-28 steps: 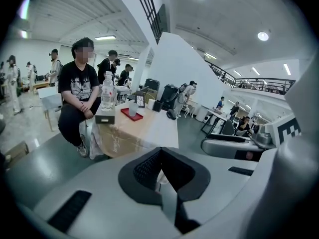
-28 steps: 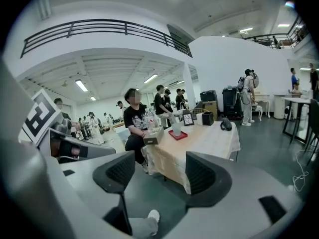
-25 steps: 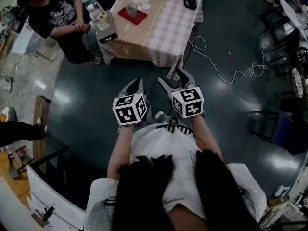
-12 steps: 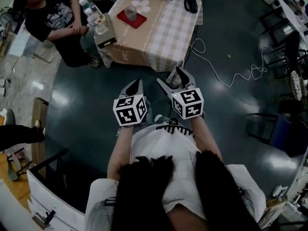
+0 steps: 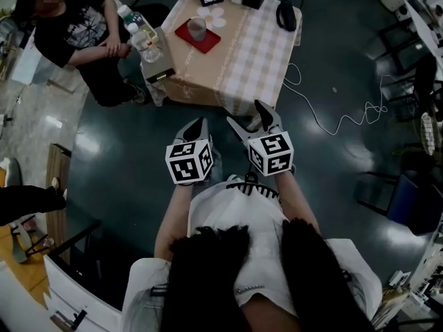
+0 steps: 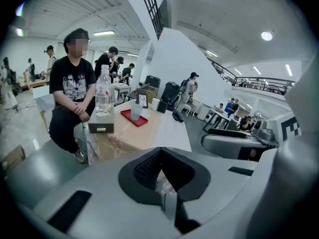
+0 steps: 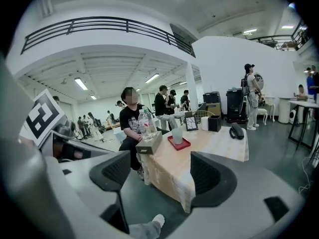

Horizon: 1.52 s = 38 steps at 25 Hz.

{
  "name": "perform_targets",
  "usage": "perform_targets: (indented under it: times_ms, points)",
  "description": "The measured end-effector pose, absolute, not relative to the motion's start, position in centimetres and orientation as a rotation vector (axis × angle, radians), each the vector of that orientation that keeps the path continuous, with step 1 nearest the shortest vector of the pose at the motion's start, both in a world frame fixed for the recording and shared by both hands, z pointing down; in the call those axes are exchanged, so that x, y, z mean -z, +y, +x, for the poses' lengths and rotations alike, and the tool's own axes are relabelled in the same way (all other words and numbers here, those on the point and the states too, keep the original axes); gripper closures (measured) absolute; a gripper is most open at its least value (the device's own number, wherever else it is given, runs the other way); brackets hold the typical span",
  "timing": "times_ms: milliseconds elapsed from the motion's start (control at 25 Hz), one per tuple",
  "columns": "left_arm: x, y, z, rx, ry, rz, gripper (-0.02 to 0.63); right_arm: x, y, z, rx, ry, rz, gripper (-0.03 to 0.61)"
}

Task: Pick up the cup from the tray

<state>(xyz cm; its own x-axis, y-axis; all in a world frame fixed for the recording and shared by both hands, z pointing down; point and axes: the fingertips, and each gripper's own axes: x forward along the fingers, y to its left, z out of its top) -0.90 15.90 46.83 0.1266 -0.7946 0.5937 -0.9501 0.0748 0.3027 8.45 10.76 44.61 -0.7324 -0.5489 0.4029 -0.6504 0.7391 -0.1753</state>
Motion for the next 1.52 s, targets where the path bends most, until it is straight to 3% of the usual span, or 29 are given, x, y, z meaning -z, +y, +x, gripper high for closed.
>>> perform_targets:
  times_ms: [1520]
  points:
    - [-49.1,-0.6,-14.5,-0.395,-1.522,1.826,0.607,-43.5,-5.3,-5.8,-0.342,-2.616,1.05,0.198]
